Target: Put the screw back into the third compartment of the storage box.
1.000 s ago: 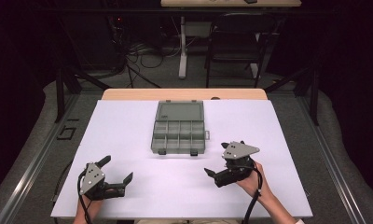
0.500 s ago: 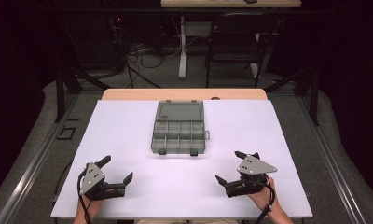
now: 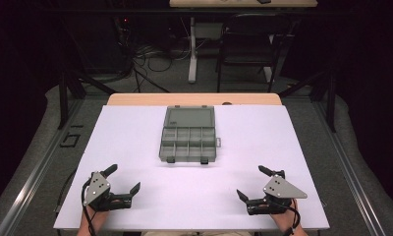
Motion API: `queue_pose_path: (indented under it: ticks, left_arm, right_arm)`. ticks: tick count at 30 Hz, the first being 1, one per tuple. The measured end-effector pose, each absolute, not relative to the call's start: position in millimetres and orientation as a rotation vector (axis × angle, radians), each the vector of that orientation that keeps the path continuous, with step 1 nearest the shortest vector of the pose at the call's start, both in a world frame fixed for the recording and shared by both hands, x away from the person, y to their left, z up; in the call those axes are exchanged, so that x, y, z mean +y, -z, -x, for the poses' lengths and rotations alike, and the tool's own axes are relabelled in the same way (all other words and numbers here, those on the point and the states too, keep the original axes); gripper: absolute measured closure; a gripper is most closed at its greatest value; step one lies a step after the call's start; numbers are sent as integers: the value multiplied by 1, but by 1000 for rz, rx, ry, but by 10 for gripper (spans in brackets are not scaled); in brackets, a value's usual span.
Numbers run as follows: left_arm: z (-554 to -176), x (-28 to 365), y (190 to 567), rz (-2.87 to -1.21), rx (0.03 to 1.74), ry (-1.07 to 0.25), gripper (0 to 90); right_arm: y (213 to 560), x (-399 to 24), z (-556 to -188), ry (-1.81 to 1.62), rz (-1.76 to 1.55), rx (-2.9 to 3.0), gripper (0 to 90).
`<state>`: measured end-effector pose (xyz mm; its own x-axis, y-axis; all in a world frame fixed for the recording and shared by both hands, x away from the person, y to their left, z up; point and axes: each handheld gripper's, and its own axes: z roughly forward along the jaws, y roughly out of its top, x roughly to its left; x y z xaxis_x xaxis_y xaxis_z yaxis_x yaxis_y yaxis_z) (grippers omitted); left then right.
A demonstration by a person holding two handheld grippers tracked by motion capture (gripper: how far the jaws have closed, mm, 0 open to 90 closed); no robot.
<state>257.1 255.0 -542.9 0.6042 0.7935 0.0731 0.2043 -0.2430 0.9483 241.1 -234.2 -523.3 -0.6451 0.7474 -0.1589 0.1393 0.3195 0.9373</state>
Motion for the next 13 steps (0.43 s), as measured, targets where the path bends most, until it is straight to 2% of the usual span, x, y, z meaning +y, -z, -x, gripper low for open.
queue_pose_path:
  ticks: [13]
  left_arm:
    - [-259, 255, 543, -1775, 811, -685, 1]
  right_arm:
    - [521, -243, -239, -1356, -771, 1961, 0]
